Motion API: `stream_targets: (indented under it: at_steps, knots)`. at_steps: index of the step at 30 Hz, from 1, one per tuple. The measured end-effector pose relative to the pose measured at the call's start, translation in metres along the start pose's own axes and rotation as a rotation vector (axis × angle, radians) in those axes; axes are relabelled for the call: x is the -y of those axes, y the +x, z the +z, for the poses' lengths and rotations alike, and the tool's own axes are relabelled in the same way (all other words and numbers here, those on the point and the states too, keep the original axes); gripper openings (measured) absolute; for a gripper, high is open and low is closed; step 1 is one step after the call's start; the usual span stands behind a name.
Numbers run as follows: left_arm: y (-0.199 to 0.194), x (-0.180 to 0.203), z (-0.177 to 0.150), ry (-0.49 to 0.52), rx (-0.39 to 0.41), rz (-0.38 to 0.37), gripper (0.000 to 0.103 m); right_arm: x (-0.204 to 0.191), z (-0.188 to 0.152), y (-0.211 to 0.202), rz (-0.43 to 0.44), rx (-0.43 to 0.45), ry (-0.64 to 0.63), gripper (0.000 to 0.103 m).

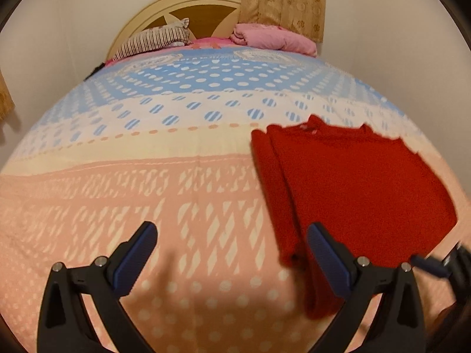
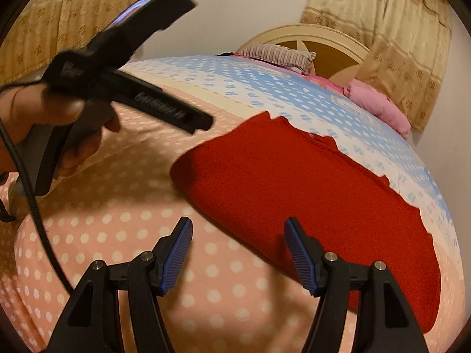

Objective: Fold small clothes
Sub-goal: 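Grasp one side of the folded sweater with the right tool while the left tool grasps it too, then lift the held side and fold it over the other half with both tools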

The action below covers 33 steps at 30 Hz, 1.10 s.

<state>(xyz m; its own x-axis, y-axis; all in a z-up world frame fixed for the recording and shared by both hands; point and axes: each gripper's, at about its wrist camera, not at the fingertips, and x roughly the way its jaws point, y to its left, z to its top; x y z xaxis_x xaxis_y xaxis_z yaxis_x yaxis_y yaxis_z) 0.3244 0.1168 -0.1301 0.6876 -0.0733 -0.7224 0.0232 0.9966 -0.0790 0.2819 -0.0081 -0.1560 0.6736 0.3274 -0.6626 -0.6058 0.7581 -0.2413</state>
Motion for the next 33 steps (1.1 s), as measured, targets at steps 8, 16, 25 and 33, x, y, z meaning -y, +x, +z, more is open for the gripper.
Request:
stream_targets:
  at_steps: [8, 16, 25, 33]
  knots:
    - [0.031, 0.007, 0.024, -0.043, -0.027, -0.119, 0.102, -0.009, 0.011, 0.013, -0.018, -0.001, -0.018, 0.066]
    - [0.075, 0.019, 0.045, -0.047, -0.103, -0.178, 0.083, -0.027, 0.023, 0.026, -0.057, 0.007, -0.092, 0.066]
    - [0.098, 0.018, 0.051, -0.076, -0.128, -0.208, 0.074, -0.025, 0.024, 0.037, -0.028, -0.03, -0.073, 0.062]
    - [0.106, 0.015, 0.059, -0.155, -0.17, -0.346, 0.02, -0.023, 0.029, 0.037, 0.012, -0.022, -0.104, 0.013]
